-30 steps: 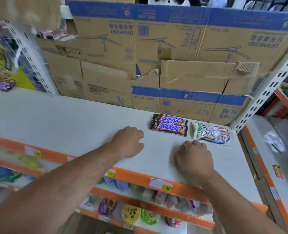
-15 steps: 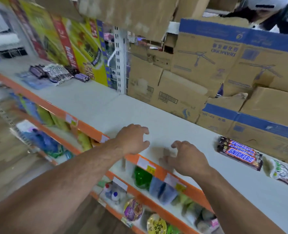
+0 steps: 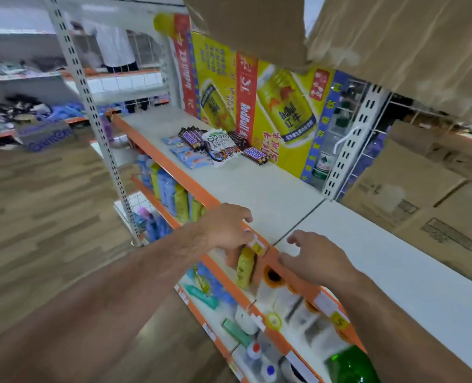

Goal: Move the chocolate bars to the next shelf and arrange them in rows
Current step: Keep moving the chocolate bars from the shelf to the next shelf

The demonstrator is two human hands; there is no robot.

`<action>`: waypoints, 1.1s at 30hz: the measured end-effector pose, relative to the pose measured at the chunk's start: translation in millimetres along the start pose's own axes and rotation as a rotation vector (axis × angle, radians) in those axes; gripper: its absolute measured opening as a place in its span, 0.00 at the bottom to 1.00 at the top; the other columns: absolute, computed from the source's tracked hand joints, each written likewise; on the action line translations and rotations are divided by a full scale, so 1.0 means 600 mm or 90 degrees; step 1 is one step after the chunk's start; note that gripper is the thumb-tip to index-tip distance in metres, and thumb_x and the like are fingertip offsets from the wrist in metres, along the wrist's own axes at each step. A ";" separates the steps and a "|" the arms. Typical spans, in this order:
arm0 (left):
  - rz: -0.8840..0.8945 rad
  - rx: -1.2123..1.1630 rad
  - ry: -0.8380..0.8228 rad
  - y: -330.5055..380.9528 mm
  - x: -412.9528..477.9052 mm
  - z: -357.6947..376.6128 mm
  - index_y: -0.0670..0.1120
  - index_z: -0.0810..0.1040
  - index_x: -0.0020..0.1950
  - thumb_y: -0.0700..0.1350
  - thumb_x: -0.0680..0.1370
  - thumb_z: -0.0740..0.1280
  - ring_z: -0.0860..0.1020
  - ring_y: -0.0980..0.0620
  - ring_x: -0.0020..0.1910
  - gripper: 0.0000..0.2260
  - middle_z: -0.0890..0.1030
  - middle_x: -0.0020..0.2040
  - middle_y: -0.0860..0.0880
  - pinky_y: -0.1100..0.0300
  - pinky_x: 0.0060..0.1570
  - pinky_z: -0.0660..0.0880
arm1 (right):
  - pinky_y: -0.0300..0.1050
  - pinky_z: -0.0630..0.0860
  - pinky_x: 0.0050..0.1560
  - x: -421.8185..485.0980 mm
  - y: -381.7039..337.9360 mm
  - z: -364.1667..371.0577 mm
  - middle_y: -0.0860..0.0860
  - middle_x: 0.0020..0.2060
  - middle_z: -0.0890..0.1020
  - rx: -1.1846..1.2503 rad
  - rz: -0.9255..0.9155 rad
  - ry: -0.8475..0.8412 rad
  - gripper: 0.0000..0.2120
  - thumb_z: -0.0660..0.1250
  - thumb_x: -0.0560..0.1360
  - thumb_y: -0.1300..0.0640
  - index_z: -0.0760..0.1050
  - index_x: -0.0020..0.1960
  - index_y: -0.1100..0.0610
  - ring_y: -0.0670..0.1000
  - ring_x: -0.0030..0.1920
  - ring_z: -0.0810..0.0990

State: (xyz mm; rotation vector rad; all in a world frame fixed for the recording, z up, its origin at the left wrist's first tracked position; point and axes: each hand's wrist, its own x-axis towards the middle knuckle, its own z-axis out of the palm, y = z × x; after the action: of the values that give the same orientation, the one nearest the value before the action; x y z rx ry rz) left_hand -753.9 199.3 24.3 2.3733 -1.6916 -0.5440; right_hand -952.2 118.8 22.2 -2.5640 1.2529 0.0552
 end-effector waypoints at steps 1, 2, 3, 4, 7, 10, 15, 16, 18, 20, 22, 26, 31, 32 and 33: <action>-0.009 -0.004 0.003 -0.022 0.006 -0.009 0.53 0.72 0.69 0.57 0.77 0.63 0.76 0.50 0.59 0.21 0.76 0.65 0.52 0.55 0.56 0.75 | 0.46 0.74 0.57 0.022 -0.019 0.000 0.47 0.61 0.77 -0.002 -0.013 -0.003 0.27 0.63 0.71 0.34 0.71 0.66 0.46 0.50 0.62 0.75; -0.017 -0.008 0.008 -0.042 0.014 -0.016 0.53 0.72 0.69 0.57 0.78 0.63 0.77 0.50 0.58 0.21 0.77 0.64 0.52 0.56 0.54 0.75 | 0.47 0.74 0.58 0.045 -0.037 0.001 0.47 0.62 0.77 -0.002 -0.025 -0.007 0.27 0.63 0.71 0.34 0.71 0.66 0.46 0.50 0.62 0.75; -0.022 -0.011 0.014 -0.060 0.022 -0.023 0.52 0.72 0.69 0.56 0.78 0.63 0.77 0.50 0.57 0.21 0.78 0.63 0.52 0.57 0.52 0.75 | 0.47 0.73 0.58 0.067 -0.053 0.000 0.47 0.62 0.77 -0.002 -0.037 -0.010 0.27 0.64 0.72 0.35 0.71 0.66 0.47 0.50 0.62 0.75; -0.028 -0.013 0.019 -0.077 0.032 -0.030 0.52 0.72 0.69 0.55 0.78 0.63 0.78 0.50 0.55 0.20 0.79 0.61 0.51 0.58 0.49 0.75 | 0.47 0.73 0.58 0.090 -0.067 0.000 0.48 0.61 0.77 -0.001 -0.048 -0.013 0.27 0.65 0.72 0.36 0.71 0.66 0.47 0.50 0.62 0.75; -0.054 -0.013 0.037 -0.125 0.066 -0.055 0.51 0.74 0.68 0.53 0.78 0.64 0.78 0.50 0.50 0.19 0.80 0.57 0.50 0.61 0.41 0.73 | 0.46 0.73 0.57 0.166 -0.104 0.005 0.48 0.62 0.77 0.004 -0.072 -0.014 0.26 0.65 0.72 0.38 0.72 0.66 0.47 0.50 0.62 0.76; -0.092 -0.034 0.046 -0.171 0.102 -0.084 0.51 0.73 0.68 0.52 0.78 0.64 0.73 0.58 0.32 0.18 0.81 0.48 0.50 0.64 0.29 0.67 | 0.46 0.74 0.57 0.244 -0.138 0.010 0.48 0.63 0.77 0.017 -0.100 -0.020 0.26 0.65 0.73 0.39 0.72 0.67 0.48 0.51 0.62 0.76; -0.128 -0.012 0.040 -0.244 0.158 -0.132 0.52 0.73 0.69 0.54 0.77 0.65 0.79 0.53 0.52 0.20 0.81 0.57 0.51 0.60 0.47 0.75 | 0.47 0.75 0.56 0.348 -0.193 0.004 0.48 0.63 0.78 0.029 -0.122 -0.042 0.25 0.64 0.73 0.39 0.72 0.66 0.49 0.51 0.61 0.76; -0.133 -0.013 0.044 -0.257 0.171 -0.140 0.52 0.73 0.69 0.54 0.77 0.65 0.78 0.51 0.56 0.20 0.79 0.59 0.51 0.60 0.49 0.74 | 0.48 0.75 0.57 0.367 -0.202 0.003 0.48 0.63 0.78 0.031 -0.123 -0.040 0.25 0.64 0.73 0.39 0.72 0.66 0.49 0.51 0.61 0.77; -0.125 -0.007 0.053 -0.280 0.197 -0.152 0.53 0.73 0.69 0.54 0.77 0.65 0.77 0.50 0.60 0.20 0.78 0.62 0.51 0.58 0.52 0.74 | 0.47 0.75 0.57 0.399 -0.218 0.001 0.48 0.62 0.78 0.033 -0.121 -0.029 0.25 0.64 0.73 0.39 0.73 0.66 0.49 0.51 0.61 0.77; -0.105 0.007 0.062 -0.304 0.225 -0.159 0.53 0.74 0.68 0.54 0.78 0.65 0.76 0.49 0.63 0.19 0.77 0.66 0.51 0.57 0.56 0.73 | 0.47 0.74 0.56 0.429 -0.232 0.003 0.48 0.62 0.78 0.034 -0.117 -0.017 0.24 0.64 0.74 0.39 0.73 0.66 0.50 0.51 0.60 0.77; -0.088 0.013 0.068 -0.332 0.255 -0.164 0.54 0.75 0.67 0.55 0.77 0.65 0.76 0.48 0.62 0.19 0.77 0.66 0.51 0.55 0.58 0.74 | 0.46 0.74 0.54 0.456 -0.246 0.007 0.48 0.61 0.78 0.036 -0.104 -0.007 0.23 0.64 0.74 0.40 0.73 0.65 0.50 0.51 0.59 0.77; -0.031 0.043 0.097 -0.390 0.330 -0.183 0.54 0.76 0.64 0.53 0.76 0.65 0.77 0.47 0.58 0.16 0.79 0.59 0.51 0.57 0.50 0.75 | 0.48 0.76 0.52 0.512 -0.273 0.017 0.49 0.57 0.79 0.042 -0.057 0.052 0.19 0.63 0.75 0.42 0.73 0.62 0.49 0.53 0.56 0.78; 0.074 0.115 0.114 -0.465 0.438 -0.229 0.51 0.75 0.64 0.47 0.74 0.65 0.73 0.44 0.60 0.18 0.77 0.59 0.47 0.53 0.56 0.73 | 0.49 0.77 0.46 0.573 -0.309 0.029 0.49 0.52 0.77 0.029 0.033 0.124 0.15 0.63 0.75 0.43 0.72 0.56 0.49 0.53 0.51 0.79; 0.103 0.144 0.112 -0.479 0.458 -0.237 0.51 0.75 0.63 0.46 0.73 0.65 0.73 0.44 0.60 0.18 0.77 0.59 0.48 0.52 0.58 0.73 | 0.50 0.77 0.46 0.582 -0.317 0.032 0.49 0.51 0.77 0.023 0.054 0.126 0.14 0.63 0.75 0.43 0.72 0.56 0.50 0.53 0.51 0.78; 0.129 0.169 0.110 -0.490 0.474 -0.245 0.52 0.75 0.63 0.45 0.72 0.65 0.73 0.45 0.61 0.18 0.77 0.59 0.49 0.52 0.58 0.73 | 0.50 0.78 0.47 0.589 -0.324 0.036 0.50 0.52 0.77 0.013 0.075 0.123 0.14 0.63 0.75 0.44 0.71 0.57 0.50 0.53 0.51 0.78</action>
State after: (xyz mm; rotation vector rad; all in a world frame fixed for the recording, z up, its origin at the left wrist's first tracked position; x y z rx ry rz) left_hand -357.8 21.8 2.4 2.2962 -1.9968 -0.0815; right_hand -579.4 -33.6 -8.2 -2.5253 1.4647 -0.1844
